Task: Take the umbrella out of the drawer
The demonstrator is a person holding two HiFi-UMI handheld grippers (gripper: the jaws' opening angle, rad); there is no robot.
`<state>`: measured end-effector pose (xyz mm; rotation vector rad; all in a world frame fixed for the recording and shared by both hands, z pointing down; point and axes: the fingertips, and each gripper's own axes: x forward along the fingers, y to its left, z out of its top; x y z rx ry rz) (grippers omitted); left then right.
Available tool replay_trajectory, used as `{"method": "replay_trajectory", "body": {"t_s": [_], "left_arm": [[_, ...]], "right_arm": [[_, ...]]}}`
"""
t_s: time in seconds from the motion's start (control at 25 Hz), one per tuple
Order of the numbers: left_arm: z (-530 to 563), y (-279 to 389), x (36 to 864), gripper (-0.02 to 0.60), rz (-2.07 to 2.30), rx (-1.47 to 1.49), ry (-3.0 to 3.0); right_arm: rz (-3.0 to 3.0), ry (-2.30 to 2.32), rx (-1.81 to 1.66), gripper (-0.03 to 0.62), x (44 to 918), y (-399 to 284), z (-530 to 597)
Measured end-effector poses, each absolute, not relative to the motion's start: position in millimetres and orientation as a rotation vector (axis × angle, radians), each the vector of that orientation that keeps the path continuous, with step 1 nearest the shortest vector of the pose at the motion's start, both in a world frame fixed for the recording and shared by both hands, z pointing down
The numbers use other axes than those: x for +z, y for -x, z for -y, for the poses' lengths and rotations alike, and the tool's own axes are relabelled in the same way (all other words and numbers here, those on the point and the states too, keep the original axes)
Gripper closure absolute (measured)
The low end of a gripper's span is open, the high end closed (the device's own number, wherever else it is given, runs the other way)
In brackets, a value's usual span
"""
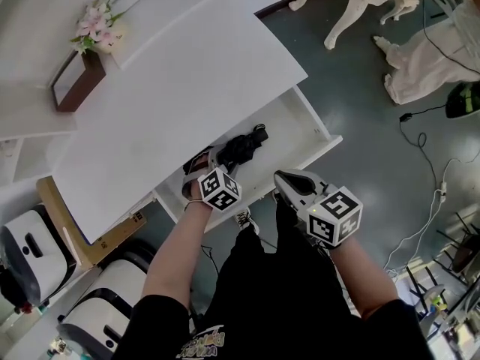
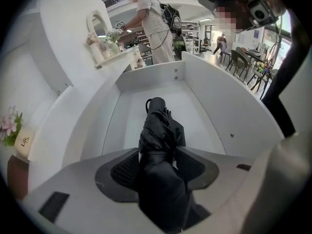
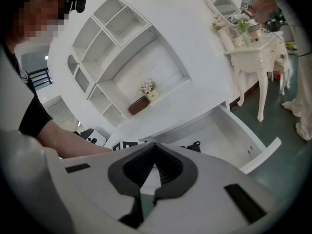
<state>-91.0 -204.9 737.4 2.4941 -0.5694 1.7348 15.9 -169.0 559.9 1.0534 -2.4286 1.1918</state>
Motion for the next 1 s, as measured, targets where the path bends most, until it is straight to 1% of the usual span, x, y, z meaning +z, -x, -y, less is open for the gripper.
{"method": "replay_trajectory", "body": {"t_s": [0.32, 1.0], "left_arm": [[205.8, 89.3, 753.8, 0.351, 0.482, 1.854, -2.49], [209.0, 87.2, 773.3, 0.318, 0.336, 1.856, -2.429]], "right_arm": [[2.409, -1.035, 1.222, 0.592, 572.6, -24.3, 176.7], [2.392, -0.989, 1.241, 0.592, 584.4, -24.3, 185.4]]}}
